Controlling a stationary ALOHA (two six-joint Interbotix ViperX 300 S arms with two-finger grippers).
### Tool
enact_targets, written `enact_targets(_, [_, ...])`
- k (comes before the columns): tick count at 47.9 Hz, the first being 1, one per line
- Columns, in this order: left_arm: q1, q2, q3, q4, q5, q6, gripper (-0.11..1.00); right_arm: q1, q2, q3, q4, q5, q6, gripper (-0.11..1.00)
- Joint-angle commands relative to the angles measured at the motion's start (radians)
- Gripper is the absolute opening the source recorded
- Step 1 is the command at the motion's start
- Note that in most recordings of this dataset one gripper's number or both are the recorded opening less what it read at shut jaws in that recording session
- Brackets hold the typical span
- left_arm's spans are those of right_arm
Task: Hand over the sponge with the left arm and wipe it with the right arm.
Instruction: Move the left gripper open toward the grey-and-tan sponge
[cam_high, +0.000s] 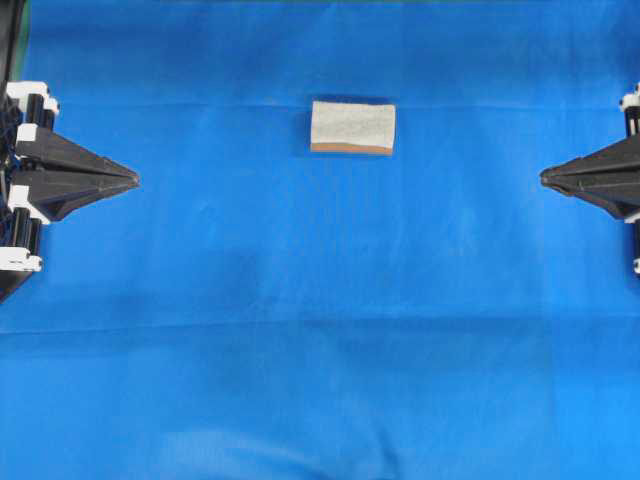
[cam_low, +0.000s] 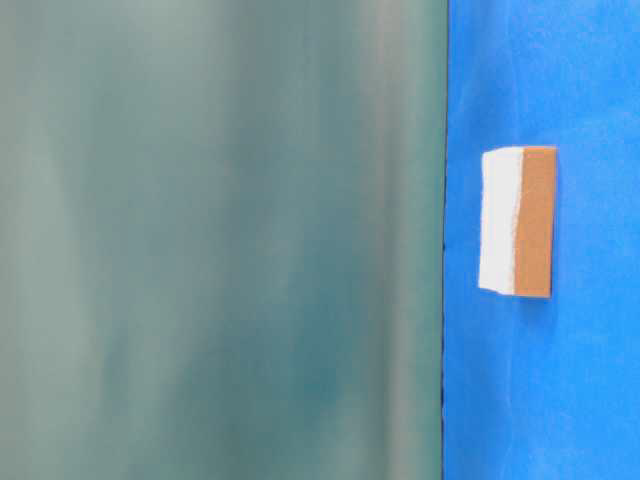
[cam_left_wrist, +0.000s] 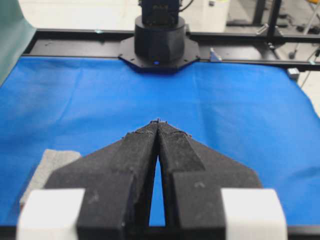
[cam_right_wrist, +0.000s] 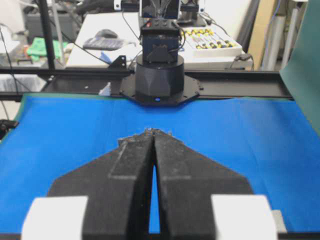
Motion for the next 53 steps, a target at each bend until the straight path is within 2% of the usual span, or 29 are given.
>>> enact_targets(1, [0.0,0.005,-0.021,-0.017,0.009,0.025,0.0,0.0,0.011,-0.031,0.0,-0.005,-0.005,0.0])
enact_targets(15, [0.02,0.048,-0.037,-0.02,-0.011,0.127,0.0,0.0,0.011,-0.035,-0.003,0.029,-0.009,0.0])
enact_targets(31, [0.179,0.225,-0.081,-0.021,-0.054,0.126,0.01,0.0,0.011,-0.037,-0.003,0.031,-0.006,0.0])
enact_targets(33, [0.192,0.264,-0.092,-0.021,-0.066,0.126,0.04,0.0,0.012,-0.035,-0.005,0.031,-0.006,0.0])
enact_targets(38, [0.212,0.348,-0.121,-0.021,-0.092,0.126,0.28,0.0,0.012,-0.037,-0.003,0.034,-0.006,0.0])
enact_targets(42, [0.233,0.426,-0.156,-0.021,-0.095,0.126,0.55,0.0,0.014,-0.035,-0.003,0.038,-0.006,0.0])
enact_targets(47, [0.262,0.552,-0.219,-0.021,-0.084,0.14,0.82,0.0,0.015,-0.035,-0.003,0.037,-0.006,0.0])
enact_targets(50, [0.27,0.624,-0.258,-0.021,-0.071,0.155,0.92,0.0,0.018,-0.034,-0.003,0.038,-0.005,0.0])
enact_targets(53, [0.276,0.696,-0.299,-0.021,-0.058,0.164,0.94,0.0,0.021,-0.032,-0.003,0.038,-0.005,0.0])
